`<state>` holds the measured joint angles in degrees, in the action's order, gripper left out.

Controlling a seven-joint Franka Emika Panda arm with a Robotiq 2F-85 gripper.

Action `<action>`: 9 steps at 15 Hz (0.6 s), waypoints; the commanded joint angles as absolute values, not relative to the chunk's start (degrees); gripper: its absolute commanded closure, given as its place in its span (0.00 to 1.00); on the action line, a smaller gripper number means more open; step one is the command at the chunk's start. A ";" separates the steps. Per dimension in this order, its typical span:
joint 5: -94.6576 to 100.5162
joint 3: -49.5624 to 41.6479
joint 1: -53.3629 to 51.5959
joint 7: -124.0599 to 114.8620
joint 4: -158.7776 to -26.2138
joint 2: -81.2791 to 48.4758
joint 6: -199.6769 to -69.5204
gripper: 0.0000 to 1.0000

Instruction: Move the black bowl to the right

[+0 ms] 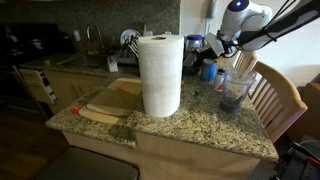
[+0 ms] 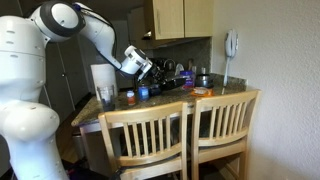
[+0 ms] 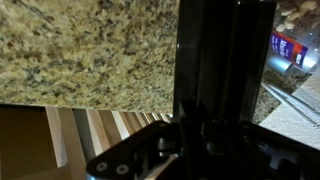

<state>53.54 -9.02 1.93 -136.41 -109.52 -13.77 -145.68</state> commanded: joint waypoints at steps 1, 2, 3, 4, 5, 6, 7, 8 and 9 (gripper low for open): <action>55.23 -9.36 1.56 -140.30 -110.40 -14.45 -149.43 0.98; 55.22 -9.44 1.50 -141.00 -110.48 -14.47 -149.86 0.98; 55.15 -9.51 1.54 -141.60 -110.53 -14.44 -150.49 0.98; 54.99 -9.55 1.58 -141.91 -110.64 -14.35 -150.86 0.98; 54.59 -9.59 1.68 -142.12 -110.58 -14.49 -151.15 0.98; 54.24 -9.59 1.81 -142.04 -110.56 -14.58 -151.30 0.98; 53.72 -9.54 1.96 -141.94 -110.53 -14.69 -151.27 0.98; 52.94 -9.44 2.19 -141.37 -110.50 -14.87 -151.07 0.98; 51.61 -9.19 2.56 -140.08 -110.72 -14.91 -151.11 0.68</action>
<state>53.34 -9.19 1.70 -140.75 -109.75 -14.60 -149.04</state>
